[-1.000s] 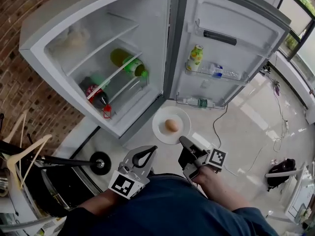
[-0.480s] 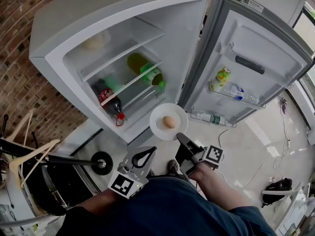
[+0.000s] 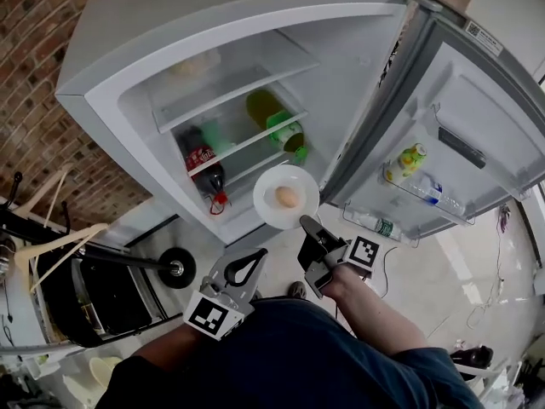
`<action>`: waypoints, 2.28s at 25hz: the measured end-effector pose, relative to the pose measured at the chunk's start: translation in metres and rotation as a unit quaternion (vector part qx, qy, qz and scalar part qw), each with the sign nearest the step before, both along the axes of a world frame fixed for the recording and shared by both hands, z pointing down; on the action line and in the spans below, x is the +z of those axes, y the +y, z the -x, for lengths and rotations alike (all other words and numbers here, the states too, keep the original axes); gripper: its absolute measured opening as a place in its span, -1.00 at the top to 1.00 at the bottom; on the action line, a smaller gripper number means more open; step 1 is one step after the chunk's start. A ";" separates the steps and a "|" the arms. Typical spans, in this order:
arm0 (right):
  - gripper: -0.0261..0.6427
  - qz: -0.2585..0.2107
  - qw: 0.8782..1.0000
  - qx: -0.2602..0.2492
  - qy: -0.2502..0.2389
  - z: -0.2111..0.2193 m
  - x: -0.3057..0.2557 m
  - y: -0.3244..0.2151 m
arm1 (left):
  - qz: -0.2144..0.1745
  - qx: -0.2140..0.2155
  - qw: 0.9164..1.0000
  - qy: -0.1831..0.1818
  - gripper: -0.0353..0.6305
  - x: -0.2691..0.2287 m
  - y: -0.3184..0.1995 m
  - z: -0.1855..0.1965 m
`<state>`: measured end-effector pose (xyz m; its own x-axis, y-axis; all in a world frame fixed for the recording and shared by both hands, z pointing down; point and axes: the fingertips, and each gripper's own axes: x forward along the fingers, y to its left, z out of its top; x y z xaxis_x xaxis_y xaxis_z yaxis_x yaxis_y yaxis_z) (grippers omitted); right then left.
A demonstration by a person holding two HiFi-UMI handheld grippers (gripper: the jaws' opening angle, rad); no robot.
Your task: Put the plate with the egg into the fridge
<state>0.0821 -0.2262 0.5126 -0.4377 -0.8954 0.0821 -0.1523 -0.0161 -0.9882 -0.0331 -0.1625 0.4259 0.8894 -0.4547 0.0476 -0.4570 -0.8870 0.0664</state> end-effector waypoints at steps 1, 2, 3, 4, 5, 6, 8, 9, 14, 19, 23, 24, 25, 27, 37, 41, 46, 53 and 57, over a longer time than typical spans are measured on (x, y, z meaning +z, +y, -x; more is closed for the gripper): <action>0.87 0.000 1.000 -0.006 -0.002 0.001 0.001 -0.007 | 0.000 -0.007 1.000 -0.001 0.90 0.001 -0.003 0.000; 0.87 0.000 1.000 -0.011 -0.004 0.001 0.002 -0.015 | 0.000 -0.014 1.000 -0.003 0.90 0.002 -0.006 0.000; 0.87 0.000 1.000 -0.016 -0.007 0.001 0.002 -0.022 | 0.001 -0.020 1.000 -0.005 0.90 0.004 -0.008 0.000; 0.87 -0.001 1.000 -0.019 -0.010 0.002 0.001 -0.029 | 0.002 -0.026 1.000 -0.006 0.90 0.004 -0.010 0.000; 0.87 -0.002 1.000 -0.022 -0.011 0.002 0.001 -0.036 | 0.003 -0.032 0.999 -0.006 0.90 0.005 -0.012 0.000; 0.87 -0.003 1.000 -0.025 -0.010 0.003 0.000 -0.043 | 0.004 -0.037 0.999 -0.006 0.90 0.005 -0.013 0.000; 0.87 -0.006 0.999 -0.032 -0.009 0.005 -0.003 -0.057 | 0.003 -0.047 0.999 -0.007 0.90 0.004 -0.016 0.001; 0.87 -0.008 0.999 -0.035 -0.008 0.007 -0.004 -0.064 | 0.002 -0.051 0.999 -0.007 0.90 0.004 -0.018 0.001; 0.87 -0.006 0.999 -0.041 -0.015 0.013 -0.006 -0.101 | 0.005 -0.073 0.997 -0.008 0.90 0.004 -0.025 0.004; 0.87 -0.004 0.999 -0.038 -0.025 0.021 -0.007 -0.138 | 0.004 -0.091 0.996 -0.009 0.90 0.004 -0.031 0.006; 0.87 0.002 0.999 -0.036 -0.033 0.025 -0.003 -0.161 | 0.008 -0.105 0.994 -0.013 0.90 0.006 -0.034 0.009; 0.87 0.003 0.999 -0.035 -0.032 0.025 -0.001 -0.166 | 0.009 -0.108 0.994 -0.013 0.90 0.006 -0.035 0.010; 0.87 0.006 0.999 -0.034 -0.031 0.026 0.002 -0.171 | 0.010 -0.111 0.994 -0.014 0.90 0.007 -0.035 0.011; 0.87 0.013 0.999 -0.033 -0.031 0.028 0.008 -0.179 | 0.010 -0.115 0.993 -0.016 0.90 0.008 -0.036 0.013; 0.87 0.031 0.998 -0.029 -0.035 0.040 0.017 -0.209 | 0.018 -0.136 0.990 -0.019 0.90 0.010 -0.040 0.023; 0.87 0.033 0.999 -0.023 -0.034 0.042 0.019 -0.220 | 0.017 -0.140 0.990 -0.019 0.90 0.011 -0.041 0.027; 0.87 0.037 0.999 -0.021 -0.033 0.047 0.019 -0.232 | 0.017 -0.144 0.989 -0.018 0.90 0.010 -0.043 0.030; 0.86 0.039 0.999 -0.019 -0.026 0.053 0.020 -0.245 | 0.020 -0.150 0.988 -0.017 0.90 0.010 -0.043 0.036; 0.86 0.039 0.999 -0.017 -0.026 0.055 0.022 -0.249 | 0.018 -0.150 0.988 -0.017 0.90 0.009 -0.043 0.037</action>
<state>0.0267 -0.4753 0.5346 -0.4738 -0.8714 0.1272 -0.1018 -0.0893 -0.9908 -0.0706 -0.2051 0.4346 0.7118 -0.6958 0.0957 -0.7022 -0.7080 0.0752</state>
